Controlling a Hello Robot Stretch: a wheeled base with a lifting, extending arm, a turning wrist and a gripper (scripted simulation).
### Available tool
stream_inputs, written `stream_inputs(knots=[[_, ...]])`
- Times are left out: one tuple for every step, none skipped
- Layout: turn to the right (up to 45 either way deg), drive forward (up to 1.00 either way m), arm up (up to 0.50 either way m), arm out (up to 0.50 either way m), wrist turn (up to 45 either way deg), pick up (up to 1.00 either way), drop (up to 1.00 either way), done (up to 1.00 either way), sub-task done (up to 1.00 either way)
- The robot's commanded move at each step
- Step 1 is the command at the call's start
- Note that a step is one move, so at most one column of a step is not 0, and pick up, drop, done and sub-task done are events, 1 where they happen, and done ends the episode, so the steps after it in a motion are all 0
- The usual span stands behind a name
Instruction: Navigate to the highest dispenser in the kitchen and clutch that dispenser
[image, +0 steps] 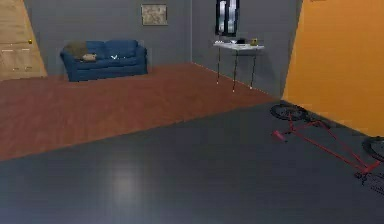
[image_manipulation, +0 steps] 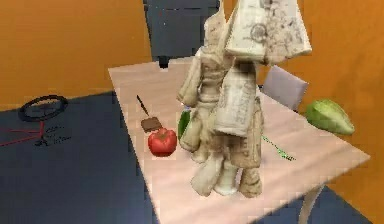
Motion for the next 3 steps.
stream_inputs(knots=[[-45.0,0.00,0.00,0.00,0.0,0.00,0.00,0.00,0.00],[-45.0,0.00,0.00,0.00,0.0,0.00,0.00,0.00,0.00],[-24.0,0.00,0.00,0.00,0.0,0.00,0.00,0.00,0.00]])
